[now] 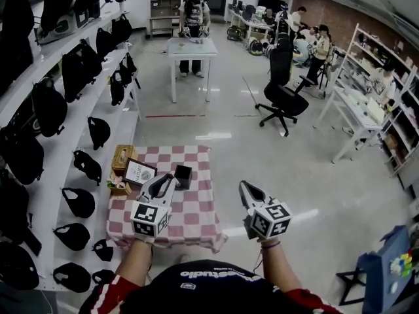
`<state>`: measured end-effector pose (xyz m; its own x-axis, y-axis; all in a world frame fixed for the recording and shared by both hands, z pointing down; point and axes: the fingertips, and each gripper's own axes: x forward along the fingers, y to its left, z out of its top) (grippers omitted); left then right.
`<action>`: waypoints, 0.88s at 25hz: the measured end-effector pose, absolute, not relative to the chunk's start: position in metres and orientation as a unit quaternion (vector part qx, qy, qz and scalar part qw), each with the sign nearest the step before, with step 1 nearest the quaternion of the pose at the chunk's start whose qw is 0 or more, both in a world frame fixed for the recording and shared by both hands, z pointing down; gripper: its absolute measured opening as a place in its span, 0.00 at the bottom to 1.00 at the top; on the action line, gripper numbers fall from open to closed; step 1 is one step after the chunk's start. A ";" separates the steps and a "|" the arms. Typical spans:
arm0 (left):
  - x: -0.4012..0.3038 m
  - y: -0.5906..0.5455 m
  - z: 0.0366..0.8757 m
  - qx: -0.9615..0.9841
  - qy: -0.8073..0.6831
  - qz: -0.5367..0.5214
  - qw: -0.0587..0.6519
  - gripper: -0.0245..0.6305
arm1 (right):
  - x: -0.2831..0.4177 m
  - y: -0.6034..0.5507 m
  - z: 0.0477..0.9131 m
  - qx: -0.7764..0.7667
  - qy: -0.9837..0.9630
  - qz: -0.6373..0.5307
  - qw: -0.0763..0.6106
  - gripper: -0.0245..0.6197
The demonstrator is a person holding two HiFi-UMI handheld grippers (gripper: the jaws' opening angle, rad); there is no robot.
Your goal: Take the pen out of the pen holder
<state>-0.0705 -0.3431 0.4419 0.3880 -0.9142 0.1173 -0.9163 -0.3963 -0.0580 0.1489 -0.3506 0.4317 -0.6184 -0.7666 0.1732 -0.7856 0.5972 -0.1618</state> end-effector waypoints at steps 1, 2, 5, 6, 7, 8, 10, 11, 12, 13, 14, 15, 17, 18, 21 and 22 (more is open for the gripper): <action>-0.073 -0.341 0.439 0.832 -0.551 0.059 0.006 0.14 | 0.149 -0.350 0.431 0.435 -0.893 0.109 0.042 0.04; -0.076 -0.339 0.436 0.831 -0.553 0.056 0.004 0.14 | 0.148 -0.350 0.431 0.434 -0.894 0.106 0.042 0.04; -0.085 -0.337 0.431 0.825 -0.563 0.053 -0.001 0.14 | 0.144 -0.349 0.431 0.432 -0.896 0.093 0.047 0.04; -0.089 -0.337 0.431 0.822 -0.566 0.054 -0.002 0.15 | 0.142 -0.350 0.432 0.432 -0.896 0.091 0.049 0.04; -0.092 -0.337 0.432 0.820 -0.569 0.055 -0.002 0.14 | 0.141 -0.350 0.433 0.431 -0.896 0.090 0.051 0.04; -0.095 -0.337 0.434 0.819 -0.572 0.055 -0.001 0.14 | 0.139 -0.350 0.434 0.430 -0.897 0.090 0.052 0.04; -0.101 -0.336 0.434 0.815 -0.576 0.055 0.002 0.15 | 0.137 -0.350 0.435 0.428 -0.897 0.089 0.055 0.04; -0.103 -0.335 0.434 0.814 -0.578 0.055 0.003 0.14 | 0.137 -0.351 0.435 0.428 -0.898 0.089 0.056 0.04; -0.105 -0.335 0.433 0.813 -0.579 0.054 0.003 0.15 | 0.137 -0.352 0.435 0.428 -0.897 0.089 0.057 0.04; -0.106 -0.335 0.433 0.813 -0.580 0.054 0.002 0.15 | 0.136 -0.352 0.435 0.429 -0.897 0.089 0.058 0.04; -0.107 -0.335 0.433 0.813 -0.580 0.054 0.002 0.14 | 0.136 -0.353 0.436 0.429 -0.897 0.090 0.059 0.04; -0.107 -0.334 0.433 0.813 -0.580 0.054 0.001 0.15 | 0.137 -0.353 0.436 0.430 -0.896 0.091 0.060 0.04; -0.106 -0.334 0.434 0.814 -0.578 0.053 0.003 0.14 | 0.137 -0.353 0.438 0.430 -0.896 0.093 0.060 0.04; -0.106 -0.334 0.434 0.815 -0.577 0.051 0.004 0.14 | 0.137 -0.353 0.438 0.430 -0.896 0.093 0.060 0.04; -0.103 -0.333 0.431 0.816 -0.577 0.047 0.008 0.15 | 0.137 -0.353 0.438 0.429 -0.896 0.097 0.062 0.04; -0.102 -0.333 0.430 0.816 -0.577 0.047 0.009 0.15 | 0.137 -0.353 0.438 0.429 -0.896 0.099 0.062 0.04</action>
